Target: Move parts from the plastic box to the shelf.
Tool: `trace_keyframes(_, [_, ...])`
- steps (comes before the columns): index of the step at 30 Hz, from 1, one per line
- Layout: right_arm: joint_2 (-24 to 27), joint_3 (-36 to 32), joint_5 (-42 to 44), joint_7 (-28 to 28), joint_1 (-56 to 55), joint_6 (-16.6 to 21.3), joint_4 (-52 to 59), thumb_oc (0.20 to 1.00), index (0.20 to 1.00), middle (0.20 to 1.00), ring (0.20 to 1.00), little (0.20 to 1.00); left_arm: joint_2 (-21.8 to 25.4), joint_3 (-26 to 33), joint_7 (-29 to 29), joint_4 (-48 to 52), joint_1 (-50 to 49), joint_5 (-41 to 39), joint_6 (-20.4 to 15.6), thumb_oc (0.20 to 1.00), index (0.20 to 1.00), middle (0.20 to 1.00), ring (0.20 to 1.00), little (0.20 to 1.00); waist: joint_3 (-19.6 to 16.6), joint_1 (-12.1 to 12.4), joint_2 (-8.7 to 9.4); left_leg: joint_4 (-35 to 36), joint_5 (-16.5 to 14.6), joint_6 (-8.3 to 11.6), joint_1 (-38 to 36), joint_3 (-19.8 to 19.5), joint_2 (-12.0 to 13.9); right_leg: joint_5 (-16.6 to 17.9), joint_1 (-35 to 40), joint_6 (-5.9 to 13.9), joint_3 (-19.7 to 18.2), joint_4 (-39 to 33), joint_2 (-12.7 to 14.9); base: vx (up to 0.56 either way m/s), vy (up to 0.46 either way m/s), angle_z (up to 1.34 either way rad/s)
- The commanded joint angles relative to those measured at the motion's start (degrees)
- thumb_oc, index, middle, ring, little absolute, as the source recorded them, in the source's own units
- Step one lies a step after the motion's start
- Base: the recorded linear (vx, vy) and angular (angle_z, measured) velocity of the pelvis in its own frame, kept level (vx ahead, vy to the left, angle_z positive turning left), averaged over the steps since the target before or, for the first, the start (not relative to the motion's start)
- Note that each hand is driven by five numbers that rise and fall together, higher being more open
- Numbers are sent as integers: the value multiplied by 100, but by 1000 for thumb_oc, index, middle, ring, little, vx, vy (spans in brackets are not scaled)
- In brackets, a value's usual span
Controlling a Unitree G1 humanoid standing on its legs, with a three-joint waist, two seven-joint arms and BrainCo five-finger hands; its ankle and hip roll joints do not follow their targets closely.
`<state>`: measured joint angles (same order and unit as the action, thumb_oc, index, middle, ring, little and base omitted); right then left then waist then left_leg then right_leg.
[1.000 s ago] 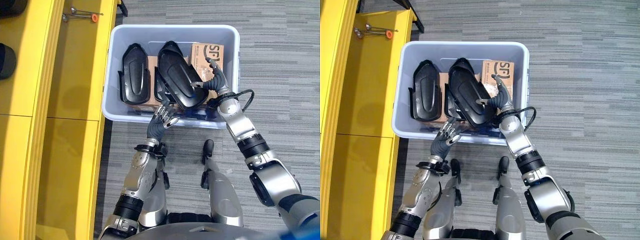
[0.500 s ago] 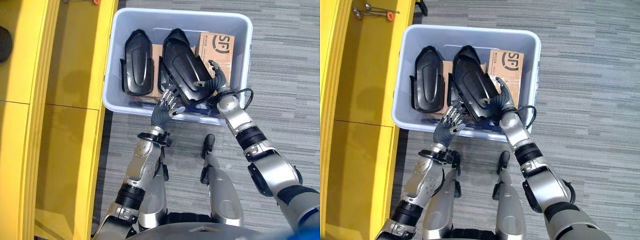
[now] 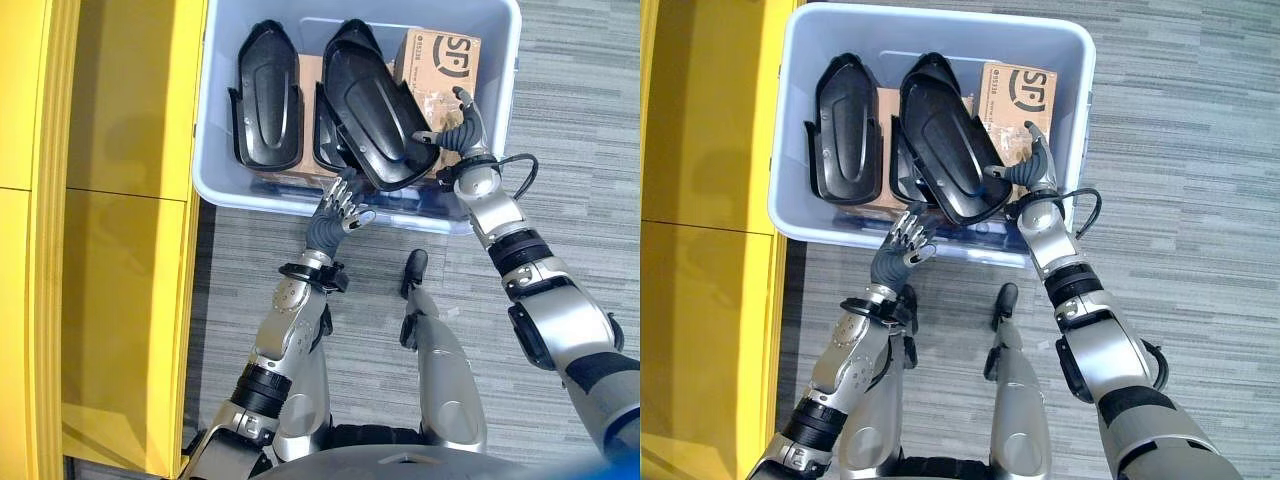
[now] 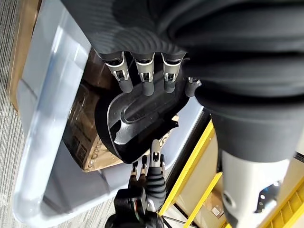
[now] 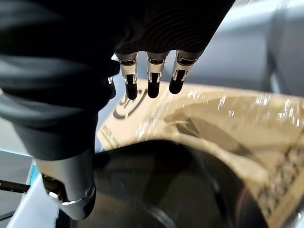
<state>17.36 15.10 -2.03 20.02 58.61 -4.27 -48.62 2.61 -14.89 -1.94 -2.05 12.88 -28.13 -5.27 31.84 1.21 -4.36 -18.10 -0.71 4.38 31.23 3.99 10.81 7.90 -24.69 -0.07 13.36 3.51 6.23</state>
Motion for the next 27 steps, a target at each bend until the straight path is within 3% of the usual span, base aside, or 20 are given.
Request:
trace_keyframes(1, [-26,319,149,107,294,353,113,1000,1000,1000,1000,1000,-69,-263,72,844,-339,-90,-232,1000,1000,1000,1000,1000,-205,112,-113,-145,113,238,-418,-92,178,-351,217,141,-386,818,596,40,46,-3])
trace_keyframes(8, [-204,555,167,123,348,412,-136,1000,1000,1000,1000,1000,-66,-309,101,865,-342,-151,-255,1000,1000,1000,1000,1000,-205,183,-199,-379,109,167,-88,-183,172,-357,-77,133,-429,1095,620,5,33,3])
trace_keyframes(15, [-49,716,356,228,576,529,-786,1000,1000,1000,1000,1000,-69,-387,152,929,-331,-154,-256,1000,1000,1000,1000,1000,-205,263,-263,-434,151,146,122,-200,175,-312,-258,123,-404,1149,639,1,18,2])
trace_keyframes(16, [51,780,480,238,696,589,-1136,351,351,351,351,351,-104,-407,159,889,-330,-168,-265,1000,1000,1000,1000,1000,-205,295,-303,-476,136,138,148,-206,175,-308,-273,119,-411,1168,636,-2,34,1])
trace_keyframes(17, [94,798,605,167,656,635,-1344,200,200,200,200,200,-158,-439,160,850,-369,-188,-259,1000,1000,1000,1000,1000,-205,330,-331,-482,125,139,117,-202,180,-300,-250,118,-396,1176,628,0,0,0])
trace_keyframes(27, [60,298,797,-21,-203,671,-606,200,200,200,200,200,-292,-319,179,721,-519,-111,-265,1000,1000,1000,1000,1000,-205,177,-288,-88,143,234,-539,-52,192,-330,201,163,-407,1051,680,0,0,0])
